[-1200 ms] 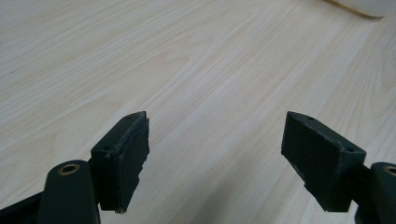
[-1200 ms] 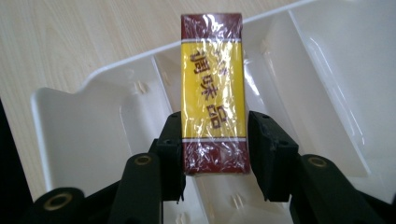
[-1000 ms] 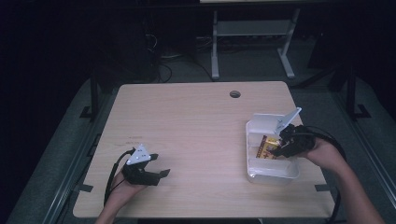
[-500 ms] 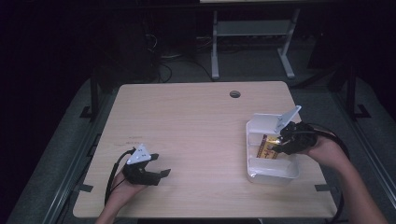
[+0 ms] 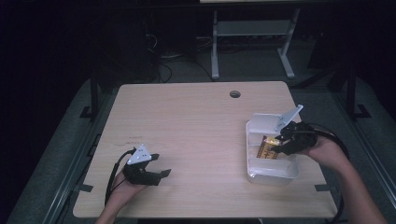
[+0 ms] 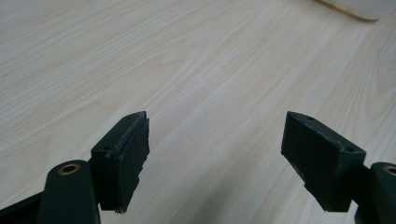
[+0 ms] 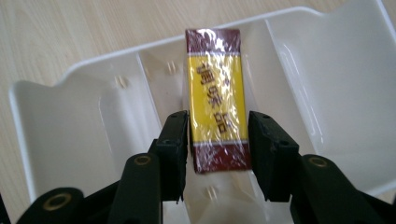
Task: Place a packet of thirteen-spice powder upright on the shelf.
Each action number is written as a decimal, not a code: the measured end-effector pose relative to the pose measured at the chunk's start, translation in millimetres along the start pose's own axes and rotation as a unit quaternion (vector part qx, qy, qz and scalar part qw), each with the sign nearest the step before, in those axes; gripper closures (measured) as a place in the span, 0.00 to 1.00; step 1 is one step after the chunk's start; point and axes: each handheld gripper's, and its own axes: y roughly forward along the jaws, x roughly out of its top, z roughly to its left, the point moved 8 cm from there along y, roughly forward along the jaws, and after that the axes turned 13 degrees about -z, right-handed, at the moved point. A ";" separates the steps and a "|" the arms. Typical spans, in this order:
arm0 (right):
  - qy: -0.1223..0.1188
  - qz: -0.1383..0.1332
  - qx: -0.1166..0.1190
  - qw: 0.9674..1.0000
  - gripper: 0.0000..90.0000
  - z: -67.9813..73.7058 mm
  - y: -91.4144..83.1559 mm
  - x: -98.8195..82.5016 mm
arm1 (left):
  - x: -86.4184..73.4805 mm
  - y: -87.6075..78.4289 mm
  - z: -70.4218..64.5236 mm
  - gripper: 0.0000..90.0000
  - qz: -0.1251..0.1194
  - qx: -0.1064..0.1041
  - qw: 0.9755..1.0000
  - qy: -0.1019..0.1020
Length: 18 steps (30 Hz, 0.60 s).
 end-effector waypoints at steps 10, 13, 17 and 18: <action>0.029 -0.044 0.013 0.999 0.48 6.6 5.3 17.0 | 0.2 -1.5 0.5 0.25 0.001 -0.002 1.000 0.001; 0.036 -0.059 0.015 0.997 0.45 9.3 7.1 26.5 | 0.5 -2.8 1.2 0.25 -0.001 0.000 1.000 -0.001; 0.033 -0.068 0.018 0.997 0.44 11.2 9.9 35.3 | 0.8 -4.2 2.4 0.25 -0.003 0.000 1.000 -0.002; 0.033 -0.068 0.018 0.997 0.44 11.2 9.9 35.3 | 0.8 -4.2 2.4 0.25 -0.003 0.000 1.000 -0.002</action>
